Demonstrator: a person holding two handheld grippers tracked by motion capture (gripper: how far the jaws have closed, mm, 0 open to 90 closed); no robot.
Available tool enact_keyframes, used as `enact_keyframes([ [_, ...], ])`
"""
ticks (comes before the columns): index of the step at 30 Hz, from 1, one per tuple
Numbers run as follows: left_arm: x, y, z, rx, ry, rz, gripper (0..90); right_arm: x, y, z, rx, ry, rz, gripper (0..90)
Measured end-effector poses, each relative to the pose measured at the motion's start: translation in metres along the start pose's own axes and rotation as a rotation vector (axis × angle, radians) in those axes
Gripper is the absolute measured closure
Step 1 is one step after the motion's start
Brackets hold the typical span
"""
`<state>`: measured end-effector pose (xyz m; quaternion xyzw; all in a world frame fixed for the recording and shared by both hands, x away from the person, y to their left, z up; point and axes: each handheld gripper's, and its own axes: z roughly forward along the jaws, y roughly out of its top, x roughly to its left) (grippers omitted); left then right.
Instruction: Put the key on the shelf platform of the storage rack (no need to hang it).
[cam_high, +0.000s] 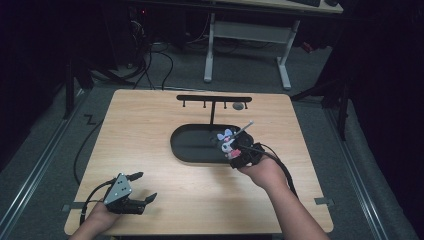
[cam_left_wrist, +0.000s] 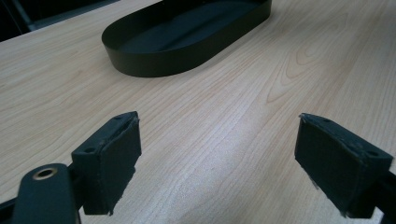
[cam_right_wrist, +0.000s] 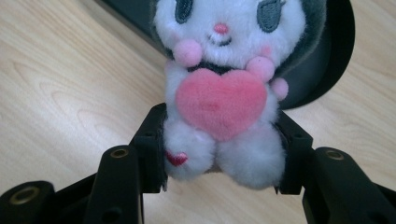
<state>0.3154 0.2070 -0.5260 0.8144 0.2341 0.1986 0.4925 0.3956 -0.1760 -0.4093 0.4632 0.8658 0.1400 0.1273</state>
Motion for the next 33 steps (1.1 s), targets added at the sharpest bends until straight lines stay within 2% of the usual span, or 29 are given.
enact_keyframes([
  [6, 0.000, 0.000, 0.000, 0.000, -0.002, 0.001, 15.5, -0.002, 0.017, 0.006, 0.001, -0.012, -0.015, 48.8],
  [12, 0.000, 0.000, 0.000, -0.002, -0.002, 0.003, 15.5, -0.003, 0.028, 0.013, 0.000, -0.018, -0.009, 48.8],
  [18, 0.001, 0.000, 0.001, -0.001, -0.004, -0.007, 15.5, -0.006, 0.047, 0.027, 0.008, -0.015, -0.002, 48.8],
  [26, 0.000, 0.000, 0.001, -0.001, -0.006, -0.003, 15.5, -0.006, 0.057, 0.042, 0.027, -0.008, 0.012, 48.8],
  [33, 0.000, 0.000, 0.001, 0.004, -0.008, -0.004, 15.5, -0.009, 0.063, 0.065, 0.052, -0.008, 0.026, 48.8],
])
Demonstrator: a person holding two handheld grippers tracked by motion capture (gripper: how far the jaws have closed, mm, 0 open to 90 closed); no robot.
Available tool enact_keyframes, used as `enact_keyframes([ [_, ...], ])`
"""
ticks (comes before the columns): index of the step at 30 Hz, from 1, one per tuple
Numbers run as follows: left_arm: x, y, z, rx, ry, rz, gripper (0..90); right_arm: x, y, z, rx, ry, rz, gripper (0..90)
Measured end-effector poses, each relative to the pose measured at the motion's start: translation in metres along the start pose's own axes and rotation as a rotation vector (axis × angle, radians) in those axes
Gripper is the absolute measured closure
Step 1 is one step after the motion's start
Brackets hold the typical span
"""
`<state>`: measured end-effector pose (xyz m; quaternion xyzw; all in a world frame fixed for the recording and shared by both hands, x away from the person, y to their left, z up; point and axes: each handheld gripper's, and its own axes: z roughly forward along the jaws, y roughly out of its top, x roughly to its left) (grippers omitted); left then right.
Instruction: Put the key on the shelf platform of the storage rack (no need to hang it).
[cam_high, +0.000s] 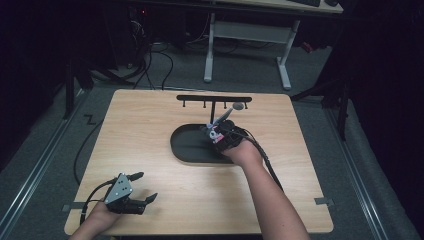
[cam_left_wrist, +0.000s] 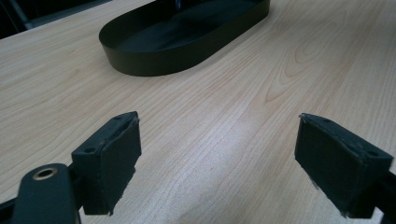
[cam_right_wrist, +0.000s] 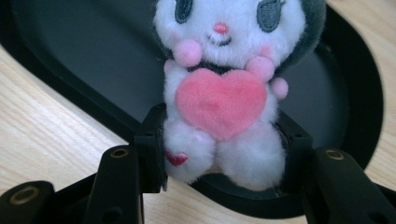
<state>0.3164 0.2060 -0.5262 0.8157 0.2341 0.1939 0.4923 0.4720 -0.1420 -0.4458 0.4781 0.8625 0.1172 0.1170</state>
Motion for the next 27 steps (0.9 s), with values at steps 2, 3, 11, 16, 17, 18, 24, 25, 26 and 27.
enact_keyframes([
  [2, 0.000, 0.000, 0.000, 0.001, -0.002, 0.000, 15.5, -0.001, 0.000, 0.003, 0.012, 0.004, 0.002, 48.8],
  [3, 0.001, 0.000, 0.000, 0.003, -0.005, -0.002, 15.5, -0.002, -0.002, 0.006, 0.012, 0.005, 0.004, 48.8],
  [11, -0.001, 0.001, 0.001, 0.019, -0.004, 0.015, 15.5, -0.015, -0.027, 0.012, 0.068, 0.011, 0.046, 48.1],
  [16, -0.001, 0.001, 0.001, 0.019, 0.002, 0.018, 15.5, -0.017, -0.025, 0.016, 0.063, 0.015, 0.054, 46.6],
  [17, -0.001, 0.001, 0.001, 0.019, 0.003, 0.018, 15.5, -0.017, -0.024, 0.018, 0.053, 0.012, 0.061, 46.4],
  [18, -0.001, 0.001, 0.002, 0.021, 0.004, 0.017, 15.5, -0.017, -0.023, 0.019, 0.049, 0.011, 0.064, 45.9],
  [24, -0.001, 0.001, 0.002, 0.024, 0.001, 0.014, 15.5, -0.016, -0.023, 0.016, -0.003, 0.026, 0.085, 31.2],
  [25, -0.002, 0.001, 0.002, 0.024, 0.005, 0.017, 15.5, -0.018, -0.023, 0.009, -0.034, 0.024, 0.085, 28.0],
  [26, -0.002, 0.001, 0.001, 0.025, 0.008, 0.022, 15.5, -0.019, -0.023, 0.007, -0.044, 0.025, 0.096, 27.5],
  [27, -0.002, 0.001, 0.001, 0.025, 0.008, 0.022, 15.5, -0.019, -0.023, 0.007, -0.044, 0.025, 0.096, 27.5],
])
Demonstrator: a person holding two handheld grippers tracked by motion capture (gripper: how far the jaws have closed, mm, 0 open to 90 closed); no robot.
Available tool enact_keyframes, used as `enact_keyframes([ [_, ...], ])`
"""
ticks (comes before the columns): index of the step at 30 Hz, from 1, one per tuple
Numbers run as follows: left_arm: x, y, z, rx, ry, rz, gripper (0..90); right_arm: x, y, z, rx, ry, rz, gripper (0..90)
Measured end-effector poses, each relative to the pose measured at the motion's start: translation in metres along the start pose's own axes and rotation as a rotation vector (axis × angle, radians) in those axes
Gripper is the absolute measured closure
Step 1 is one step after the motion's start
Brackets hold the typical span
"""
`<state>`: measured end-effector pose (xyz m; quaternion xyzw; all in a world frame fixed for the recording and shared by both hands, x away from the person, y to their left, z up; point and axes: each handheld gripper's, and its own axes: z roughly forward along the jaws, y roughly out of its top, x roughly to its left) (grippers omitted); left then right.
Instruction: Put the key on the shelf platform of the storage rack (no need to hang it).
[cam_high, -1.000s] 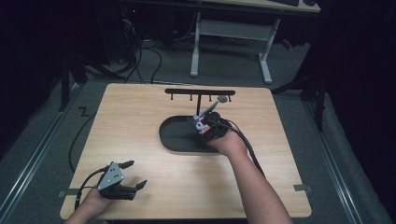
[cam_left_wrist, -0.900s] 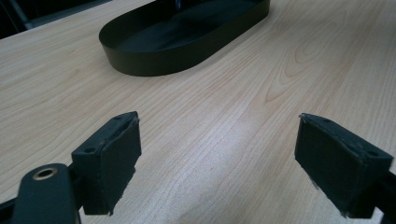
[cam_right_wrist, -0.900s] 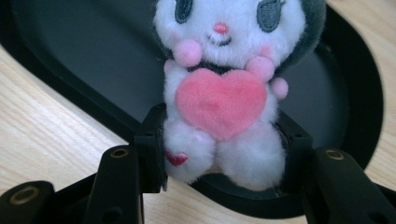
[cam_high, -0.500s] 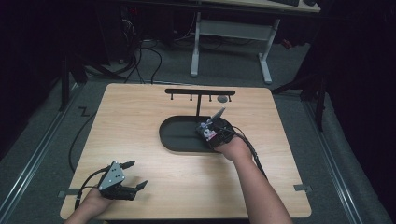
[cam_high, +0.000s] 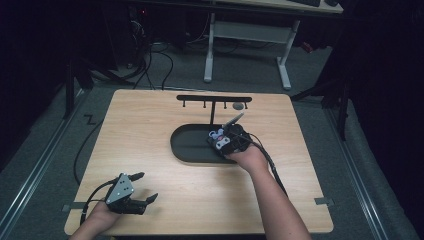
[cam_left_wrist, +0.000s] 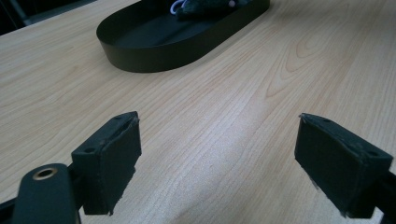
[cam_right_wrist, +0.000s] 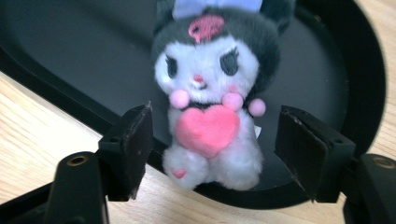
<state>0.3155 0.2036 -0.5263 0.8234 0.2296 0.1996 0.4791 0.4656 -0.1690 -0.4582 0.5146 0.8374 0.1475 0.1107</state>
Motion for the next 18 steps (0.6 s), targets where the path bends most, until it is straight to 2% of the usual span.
enact_keyframes([
  [1, -0.001, 0.000, -0.001, -0.007, 0.006, 0.007, 15.5, 0.000, -0.001, -0.007, -0.015, 0.005, 0.001, 27.5],
  [8, -0.002, -0.002, -0.004, -0.029, 0.017, 0.004, 15.5, 0.003, -0.009, -0.022, -0.044, -0.007, -0.014, 27.7],
  [16, -0.001, -0.001, -0.002, -0.017, 0.003, 0.006, 15.5, 0.004, -0.026, -0.020, -0.052, 0.027, -0.002, 28.3],
  [18, -0.001, -0.001, -0.001, -0.015, 0.005, 0.005, 15.5, 0.004, -0.033, -0.020, -0.056, 0.022, -0.001, 28.4],
])
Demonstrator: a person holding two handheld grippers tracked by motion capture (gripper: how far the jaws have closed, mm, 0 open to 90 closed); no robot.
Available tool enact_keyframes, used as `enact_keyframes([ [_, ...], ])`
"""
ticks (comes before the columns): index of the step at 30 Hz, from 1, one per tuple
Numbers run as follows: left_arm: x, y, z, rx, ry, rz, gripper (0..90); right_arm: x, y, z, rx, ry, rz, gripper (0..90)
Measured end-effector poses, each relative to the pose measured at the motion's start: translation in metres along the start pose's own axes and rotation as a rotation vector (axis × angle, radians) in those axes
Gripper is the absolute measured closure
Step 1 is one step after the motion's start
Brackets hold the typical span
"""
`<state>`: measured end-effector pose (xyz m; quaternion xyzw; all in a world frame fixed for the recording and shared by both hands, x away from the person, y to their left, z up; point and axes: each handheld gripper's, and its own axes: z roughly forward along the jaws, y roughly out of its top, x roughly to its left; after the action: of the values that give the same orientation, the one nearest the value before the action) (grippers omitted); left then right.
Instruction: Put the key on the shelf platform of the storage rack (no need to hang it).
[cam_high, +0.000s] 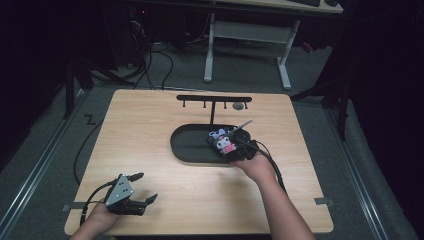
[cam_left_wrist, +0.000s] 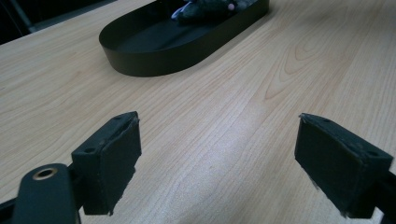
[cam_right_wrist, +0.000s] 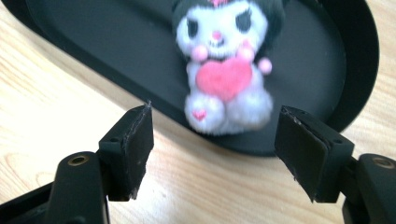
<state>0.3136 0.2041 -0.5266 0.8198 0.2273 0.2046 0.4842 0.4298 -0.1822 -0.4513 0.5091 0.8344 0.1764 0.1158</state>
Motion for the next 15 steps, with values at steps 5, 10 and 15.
enact_keyframes([
  [5, -0.001, 0.000, 0.000, 0.007, 0.001, 0.011, 15.5, -0.002, -0.017, -0.004, -0.029, -0.011, -0.002, 27.9],
  [10, 0.000, 0.001, 0.001, 0.012, 0.002, 0.009, 15.5, -0.005, -0.033, -0.007, -0.069, 0.006, 0.011, 27.7],
  [15, -0.001, 0.001, 0.001, 0.013, 0.004, 0.010, 15.5, -0.010, -0.056, -0.008, -0.141, 0.021, 0.020, 26.7],
])
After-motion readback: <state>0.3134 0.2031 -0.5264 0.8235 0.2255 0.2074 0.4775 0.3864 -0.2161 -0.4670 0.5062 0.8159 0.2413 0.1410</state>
